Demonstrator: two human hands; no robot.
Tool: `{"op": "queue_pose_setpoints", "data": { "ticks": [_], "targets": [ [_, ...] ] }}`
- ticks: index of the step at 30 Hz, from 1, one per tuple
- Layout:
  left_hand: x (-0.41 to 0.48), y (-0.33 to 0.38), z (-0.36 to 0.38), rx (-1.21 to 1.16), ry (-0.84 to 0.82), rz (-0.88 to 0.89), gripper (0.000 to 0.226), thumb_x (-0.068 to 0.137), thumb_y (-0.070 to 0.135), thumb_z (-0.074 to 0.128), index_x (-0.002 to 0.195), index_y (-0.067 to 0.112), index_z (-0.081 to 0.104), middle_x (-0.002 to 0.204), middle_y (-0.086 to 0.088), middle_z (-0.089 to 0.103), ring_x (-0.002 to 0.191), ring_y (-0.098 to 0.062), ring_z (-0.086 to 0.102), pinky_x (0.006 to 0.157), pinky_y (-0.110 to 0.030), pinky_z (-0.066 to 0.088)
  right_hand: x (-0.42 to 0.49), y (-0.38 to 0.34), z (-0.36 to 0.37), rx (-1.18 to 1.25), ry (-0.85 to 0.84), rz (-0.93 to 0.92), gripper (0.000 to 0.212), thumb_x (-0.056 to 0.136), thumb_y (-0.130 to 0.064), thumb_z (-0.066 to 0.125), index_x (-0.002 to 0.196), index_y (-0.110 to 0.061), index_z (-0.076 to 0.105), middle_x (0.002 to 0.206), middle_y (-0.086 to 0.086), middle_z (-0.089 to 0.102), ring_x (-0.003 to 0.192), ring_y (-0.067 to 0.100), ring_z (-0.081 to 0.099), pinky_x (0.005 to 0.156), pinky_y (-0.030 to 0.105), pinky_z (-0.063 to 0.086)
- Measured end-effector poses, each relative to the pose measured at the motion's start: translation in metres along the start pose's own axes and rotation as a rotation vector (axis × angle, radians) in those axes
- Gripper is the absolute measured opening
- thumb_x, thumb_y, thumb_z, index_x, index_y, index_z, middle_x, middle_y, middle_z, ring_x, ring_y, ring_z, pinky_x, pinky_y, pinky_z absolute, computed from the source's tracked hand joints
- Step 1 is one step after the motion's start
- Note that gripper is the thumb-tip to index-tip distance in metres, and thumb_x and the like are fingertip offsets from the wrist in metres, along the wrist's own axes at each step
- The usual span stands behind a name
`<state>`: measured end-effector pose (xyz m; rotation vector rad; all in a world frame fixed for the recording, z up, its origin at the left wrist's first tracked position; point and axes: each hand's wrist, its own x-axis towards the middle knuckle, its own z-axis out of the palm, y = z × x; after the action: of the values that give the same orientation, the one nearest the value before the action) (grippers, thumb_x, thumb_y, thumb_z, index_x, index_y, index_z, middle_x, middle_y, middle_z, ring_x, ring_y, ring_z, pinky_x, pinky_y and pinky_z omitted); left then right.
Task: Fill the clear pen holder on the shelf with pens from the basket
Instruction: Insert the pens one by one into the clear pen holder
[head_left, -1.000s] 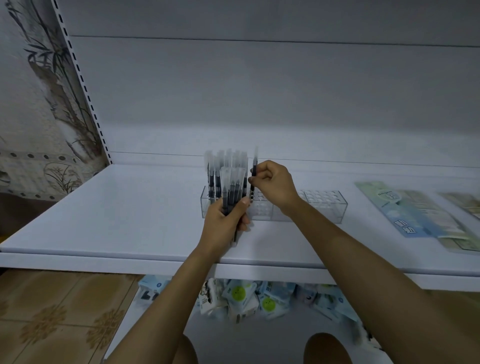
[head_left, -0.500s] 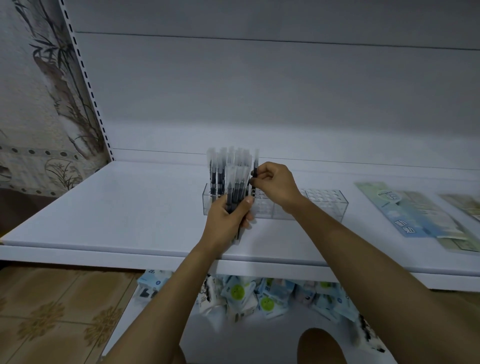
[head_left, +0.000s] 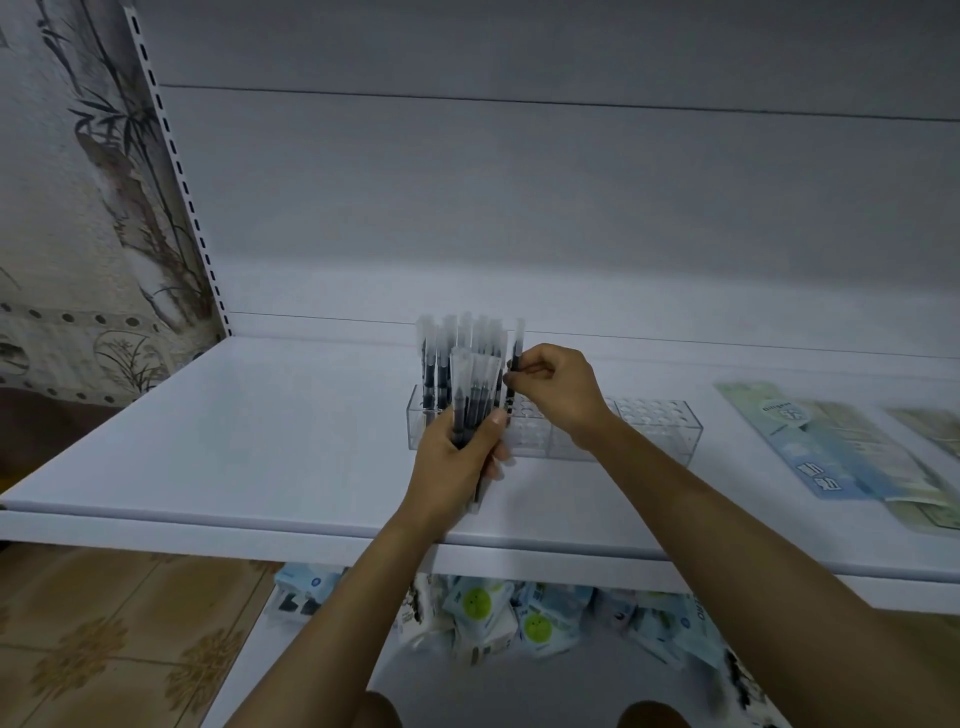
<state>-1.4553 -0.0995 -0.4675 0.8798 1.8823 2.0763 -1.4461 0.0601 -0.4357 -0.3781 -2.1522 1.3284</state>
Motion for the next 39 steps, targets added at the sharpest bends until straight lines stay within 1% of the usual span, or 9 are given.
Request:
{"op": "queue_pose_setpoints", "data": {
  "ticks": [5,11,15,18,20,24,27,34,39],
  "targets": [
    [0.000,0.001,-0.002,0.013,0.013,-0.013,0.027,0.097,0.024,0.053,0.100,-0.003,0.054,0.063,-0.005,0.062,0.050,-0.013,0.054,0.052,-0.021,0.046,-0.002,-0.004,-0.002,0.002,-0.011,0.007,0.017,0.077,-0.005,0.074,0.091,-0.008,0.065,0.081,-0.001,0.066,0.074,0.011,0.062,0.074,0.025,0.053],
    [-0.002,0.004,-0.001,-0.007,0.013,-0.018,0.020,0.096,0.019,0.054,0.082,0.005,0.059,0.060,-0.001,0.063,0.046,-0.010,0.053,0.049,-0.019,0.045,-0.001,-0.012,-0.007,0.075,-0.042,0.049,0.042,0.079,-0.004,0.069,0.115,-0.015,0.050,0.103,0.000,0.058,0.097,0.017,0.058,0.089,0.034,0.052],
    [-0.004,0.006,0.000,-0.023,-0.002,-0.003,0.016,0.095,0.016,0.055,0.082,0.007,0.059,0.058,0.002,0.065,0.046,-0.007,0.054,0.047,-0.018,0.044,-0.002,-0.024,-0.011,0.117,0.037,0.045,0.049,0.083,-0.007,0.065,0.128,-0.013,0.045,0.111,0.003,0.058,0.102,0.015,0.057,0.090,0.029,0.048],
    [-0.005,0.006,-0.001,-0.026,-0.015,0.013,0.018,0.096,0.018,0.055,0.083,0.005,0.060,0.058,0.002,0.065,0.046,-0.007,0.054,0.047,-0.018,0.044,-0.016,-0.029,-0.011,0.243,0.214,0.043,0.035,0.085,-0.009,0.061,0.118,-0.016,0.053,0.098,0.000,0.064,0.090,0.009,0.061,0.080,0.022,0.047],
    [-0.006,0.008,-0.002,-0.017,-0.021,0.022,0.020,0.096,0.019,0.054,0.082,0.006,0.060,0.058,0.003,0.065,0.047,-0.007,0.054,0.047,-0.017,0.043,-0.030,-0.025,-0.008,0.291,0.263,0.014,0.020,0.085,-0.014,0.066,0.103,-0.019,0.059,0.087,0.005,0.068,0.085,0.019,0.065,0.080,0.029,0.051],
    [-0.010,0.012,0.000,-0.026,-0.052,0.053,0.018,0.097,0.014,0.052,0.083,0.008,0.061,0.058,0.003,0.065,0.048,-0.007,0.055,0.049,-0.017,0.045,-0.057,-0.014,0.009,0.317,0.058,0.004,0.015,0.085,-0.024,0.070,0.086,-0.013,0.060,0.072,0.009,0.065,0.066,0.024,0.061,0.068,0.042,0.054],
    [-0.009,0.011,-0.002,-0.005,-0.077,0.066,0.020,0.098,0.014,0.051,0.084,0.006,0.064,0.061,0.000,0.066,0.051,-0.011,0.057,0.051,-0.019,0.047,-0.070,-0.004,0.022,0.481,-0.118,0.024,0.030,0.089,-0.023,0.066,0.073,-0.001,0.053,0.061,0.014,0.050,0.057,0.024,0.047,0.060,0.042,0.044],
    [-0.007,0.007,-0.003,0.014,-0.167,0.079,0.019,0.097,0.008,0.050,0.085,0.007,0.065,0.062,0.000,0.067,0.053,-0.012,0.059,0.054,-0.019,0.048,-0.081,0.005,0.020,0.670,-0.147,0.082,0.035,0.087,-0.030,0.065,0.068,-0.005,0.052,0.057,0.008,0.039,0.059,0.023,0.037,0.060,0.037,0.040],
    [-0.007,0.005,-0.001,-0.039,-0.159,0.046,0.019,0.098,0.008,0.048,0.100,0.004,0.067,0.074,-0.004,0.070,0.060,-0.013,0.062,0.055,-0.021,0.049,-0.083,0.002,0.016,0.768,-0.063,0.134,0.020,0.093,-0.015,0.056,0.080,-0.003,0.065,0.068,0.010,0.062,0.061,0.020,0.060,0.057,0.031,0.049]
  ]
}}
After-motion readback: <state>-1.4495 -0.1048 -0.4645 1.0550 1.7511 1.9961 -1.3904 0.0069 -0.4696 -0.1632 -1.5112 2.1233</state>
